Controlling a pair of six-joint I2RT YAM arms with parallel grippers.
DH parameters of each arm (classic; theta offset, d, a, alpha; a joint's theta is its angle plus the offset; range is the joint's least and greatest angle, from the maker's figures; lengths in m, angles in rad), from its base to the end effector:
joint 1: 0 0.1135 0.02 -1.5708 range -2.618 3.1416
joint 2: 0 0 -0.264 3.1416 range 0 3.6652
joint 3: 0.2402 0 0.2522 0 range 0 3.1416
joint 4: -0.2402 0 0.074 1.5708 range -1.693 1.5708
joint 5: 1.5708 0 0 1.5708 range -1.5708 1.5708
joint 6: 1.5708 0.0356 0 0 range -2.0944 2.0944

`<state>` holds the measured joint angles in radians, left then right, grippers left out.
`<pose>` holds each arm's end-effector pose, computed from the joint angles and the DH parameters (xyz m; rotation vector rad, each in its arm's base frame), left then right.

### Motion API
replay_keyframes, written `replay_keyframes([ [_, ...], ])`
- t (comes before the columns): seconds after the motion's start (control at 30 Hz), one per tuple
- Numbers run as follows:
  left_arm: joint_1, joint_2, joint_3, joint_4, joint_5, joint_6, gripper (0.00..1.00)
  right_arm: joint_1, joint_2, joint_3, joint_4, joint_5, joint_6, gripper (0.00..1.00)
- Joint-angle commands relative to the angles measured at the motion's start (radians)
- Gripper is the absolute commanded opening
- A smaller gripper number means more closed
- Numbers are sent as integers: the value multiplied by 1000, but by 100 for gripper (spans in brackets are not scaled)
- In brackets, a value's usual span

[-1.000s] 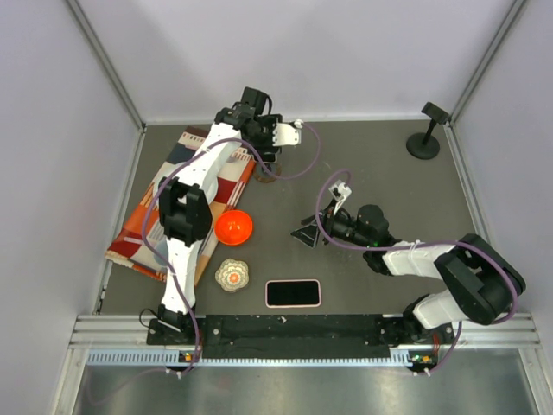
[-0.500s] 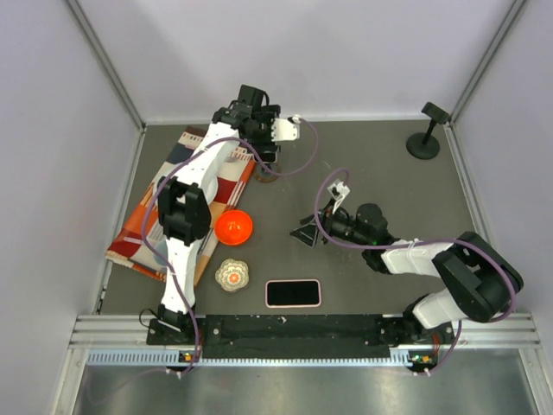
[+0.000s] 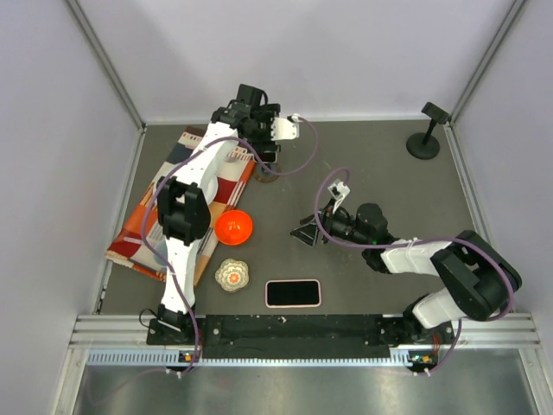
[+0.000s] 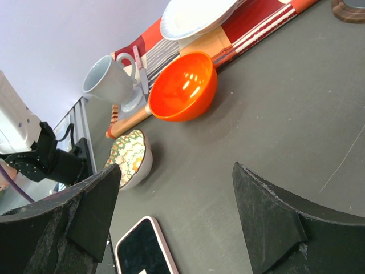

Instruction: Place the phone on the phone stand

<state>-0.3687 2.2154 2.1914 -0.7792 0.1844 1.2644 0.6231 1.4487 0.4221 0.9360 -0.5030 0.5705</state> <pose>0.4647 -0.1865 0.3002 1.7844 1.5553 0.2165 0.2099 0.1719 0.1875 -0.4640 1.7672 1.2910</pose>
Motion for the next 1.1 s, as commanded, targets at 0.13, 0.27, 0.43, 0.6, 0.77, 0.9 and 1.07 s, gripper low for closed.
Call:
replay_keyframes([
  [0.13, 14, 33, 34, 12, 49, 9, 93, -10, 4, 40, 55, -19, 2, 79],
  [0.27, 14, 35, 25, 41, 47, 3, 93, -10, 9, 43, 53, -20, 2, 79],
  [0.43, 16, 21, -18, 101, 20, 4, 95, -10, 12, 46, 53, -23, 3, 79],
  [0.6, 16, 24, -21, 110, 33, -3, 99, -10, 12, 46, 53, -25, 3, 79],
  [0.77, 16, 15, -25, 124, 36, -8, 99, -11, 16, 47, 57, -26, 3, 79],
  [0.9, 16, -11, -36, 127, 44, -11, 99, -10, 18, 49, 57, -26, 6, 79],
  [1.07, 16, -57, -73, 142, 78, -22, 99, -10, 16, 46, 61, -26, 5, 79],
])
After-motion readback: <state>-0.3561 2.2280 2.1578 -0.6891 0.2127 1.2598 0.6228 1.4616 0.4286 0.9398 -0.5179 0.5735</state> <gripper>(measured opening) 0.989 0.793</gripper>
